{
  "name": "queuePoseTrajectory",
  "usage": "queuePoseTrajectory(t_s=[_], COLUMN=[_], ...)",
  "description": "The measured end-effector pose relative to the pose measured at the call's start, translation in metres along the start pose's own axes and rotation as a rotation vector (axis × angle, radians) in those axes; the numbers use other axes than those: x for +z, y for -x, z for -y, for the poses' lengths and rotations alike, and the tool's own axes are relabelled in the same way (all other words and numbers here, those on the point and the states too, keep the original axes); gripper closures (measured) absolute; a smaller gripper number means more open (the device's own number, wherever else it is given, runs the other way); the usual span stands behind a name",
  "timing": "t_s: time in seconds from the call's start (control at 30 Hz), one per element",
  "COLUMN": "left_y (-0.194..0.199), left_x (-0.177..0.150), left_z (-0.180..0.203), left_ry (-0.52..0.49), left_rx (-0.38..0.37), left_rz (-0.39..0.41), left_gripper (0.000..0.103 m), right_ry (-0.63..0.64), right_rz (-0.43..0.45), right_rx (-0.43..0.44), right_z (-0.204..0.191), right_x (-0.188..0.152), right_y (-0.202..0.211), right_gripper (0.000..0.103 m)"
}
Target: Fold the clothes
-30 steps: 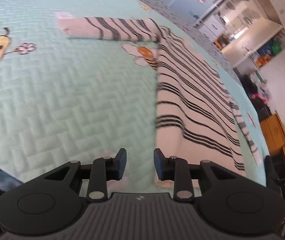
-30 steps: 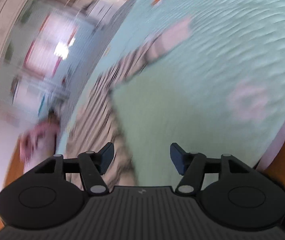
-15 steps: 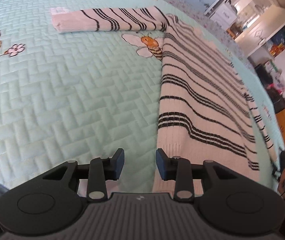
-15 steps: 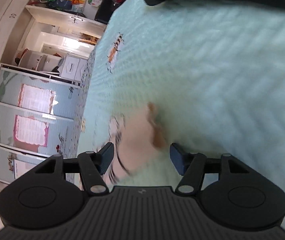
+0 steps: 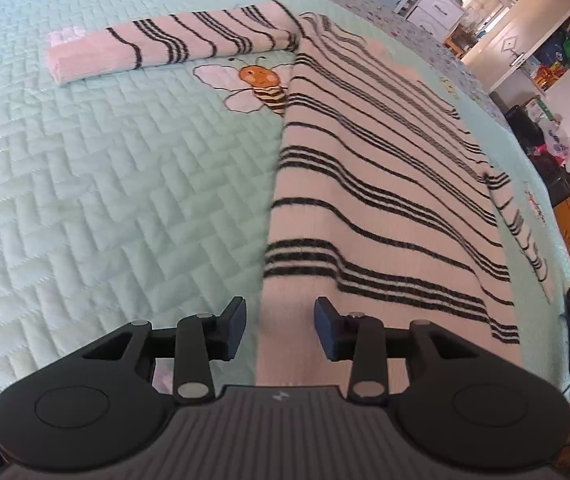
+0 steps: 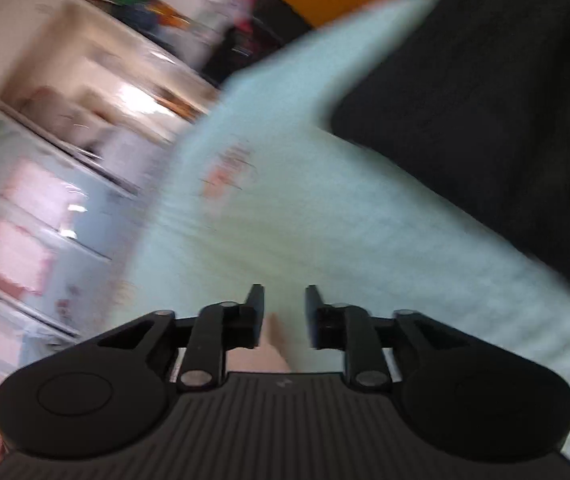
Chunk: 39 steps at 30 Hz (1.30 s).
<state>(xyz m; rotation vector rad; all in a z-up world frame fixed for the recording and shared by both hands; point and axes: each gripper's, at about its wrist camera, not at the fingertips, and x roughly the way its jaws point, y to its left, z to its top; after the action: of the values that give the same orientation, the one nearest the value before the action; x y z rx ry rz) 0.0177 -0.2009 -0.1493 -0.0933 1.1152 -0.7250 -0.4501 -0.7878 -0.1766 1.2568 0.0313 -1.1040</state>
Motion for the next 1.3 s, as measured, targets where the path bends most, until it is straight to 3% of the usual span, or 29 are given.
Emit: queuePoseTrajectory(t_s=[0.07,0.13,0.3,0.37,0.5,0.63,0.77,0.9,1.07,1.13,1.17,1.2,1.23,1.3], left_y=[0.006,0.012,0.034,0.044,0.059,0.059,0.041,0.016,-0.019,-0.03,-0.036,-0.038,-0.04,-0.026], left_x=[-0.002,-0.003,0.005,0.009,0.018,0.032,0.061,0.1,0.147,0.161,0.167,0.17,0.173,0.176], left_z=[-0.002,-0.008,-0.04,-0.055,-0.093,-0.137,-0.178,-0.198,-0.204,-0.206,-0.206,-0.205,-0.203,-0.198], left_ry=[0.002,0.014,0.12,0.173,0.282,0.456,0.604,0.629,0.615,0.612,0.591,0.568,0.546,0.486], left_rx=[-0.008,-0.002,-0.004,-0.005,-0.018,-0.041,-0.062,-0.054,-0.095,-0.113,-0.112,-0.09,-0.067,-0.015], left_rz=[0.006,0.017,0.09,0.134,0.239,0.343,0.374,0.366,0.351,0.361,0.355,0.35,0.346,0.42], left_gripper=[0.062,0.061,0.057,0.055,0.047,0.038,0.038,0.037,0.037,0.042,0.079,0.101,0.1,0.1], right_ry=[-0.06,-0.035,0.131,0.23,0.253,0.305,0.356,0.4,0.48,0.51,0.523,0.531,0.533,0.539], right_rz=[-0.015,-0.019,-0.07,-0.052,-0.047,-0.035,-0.022,-0.014,-0.013,-0.011,-0.01,-0.01,-0.01,-0.011], right_rx=[0.035,0.077,0.174,0.187,0.179,0.155,0.121,0.085,0.049,0.033,0.025,0.021,0.019,0.015], right_z=[0.018,0.024,0.02,0.015,0.016,0.001,-0.009,-0.013,-0.025,-0.029,-0.03,-0.031,-0.031,-0.032], right_x=[-0.018,-0.048,-0.129,-0.153,-0.154,-0.163,-0.176,-0.182,-0.19,-0.193,-0.195,-0.195,-0.195,-0.195], right_y=[0.009,0.026,0.066,0.073,0.075,0.07,0.076,0.075,0.073,0.072,0.072,0.072,0.071,0.071], right_gripper=[0.068,0.066,0.06,0.057,0.053,0.052,0.051,0.05,0.04,0.038,0.038,0.037,0.037,0.037])
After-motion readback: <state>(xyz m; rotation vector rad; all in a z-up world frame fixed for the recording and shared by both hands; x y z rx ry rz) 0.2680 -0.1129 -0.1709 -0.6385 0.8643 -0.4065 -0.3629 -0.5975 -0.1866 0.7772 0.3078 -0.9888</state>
